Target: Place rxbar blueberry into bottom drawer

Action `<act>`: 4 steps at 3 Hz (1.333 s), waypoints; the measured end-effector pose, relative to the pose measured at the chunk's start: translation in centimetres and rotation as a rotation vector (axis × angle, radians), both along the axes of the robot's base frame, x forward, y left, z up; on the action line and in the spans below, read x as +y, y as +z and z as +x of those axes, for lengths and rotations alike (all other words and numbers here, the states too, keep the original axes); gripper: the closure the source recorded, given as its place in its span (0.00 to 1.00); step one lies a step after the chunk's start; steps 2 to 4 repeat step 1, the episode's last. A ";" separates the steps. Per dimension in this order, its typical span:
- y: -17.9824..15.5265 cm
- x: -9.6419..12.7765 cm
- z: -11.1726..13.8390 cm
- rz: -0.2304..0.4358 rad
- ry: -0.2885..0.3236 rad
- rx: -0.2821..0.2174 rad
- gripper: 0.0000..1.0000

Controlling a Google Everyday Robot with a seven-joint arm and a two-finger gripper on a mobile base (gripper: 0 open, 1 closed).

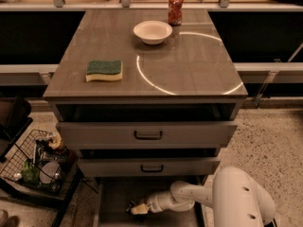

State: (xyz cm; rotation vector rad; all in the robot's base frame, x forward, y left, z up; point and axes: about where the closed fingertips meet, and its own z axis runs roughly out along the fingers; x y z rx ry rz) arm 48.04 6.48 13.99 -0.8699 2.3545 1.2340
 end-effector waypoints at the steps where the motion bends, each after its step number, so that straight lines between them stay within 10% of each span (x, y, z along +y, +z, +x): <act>1: 0.0 0.2 -0.1 0.001 0.002 0.002 0.00; 4: 0.0 0.2 -0.1 0.001 0.002 0.002 0.00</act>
Offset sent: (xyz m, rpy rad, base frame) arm 0.0000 0.0000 0.0000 0.0000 0.0000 0.0000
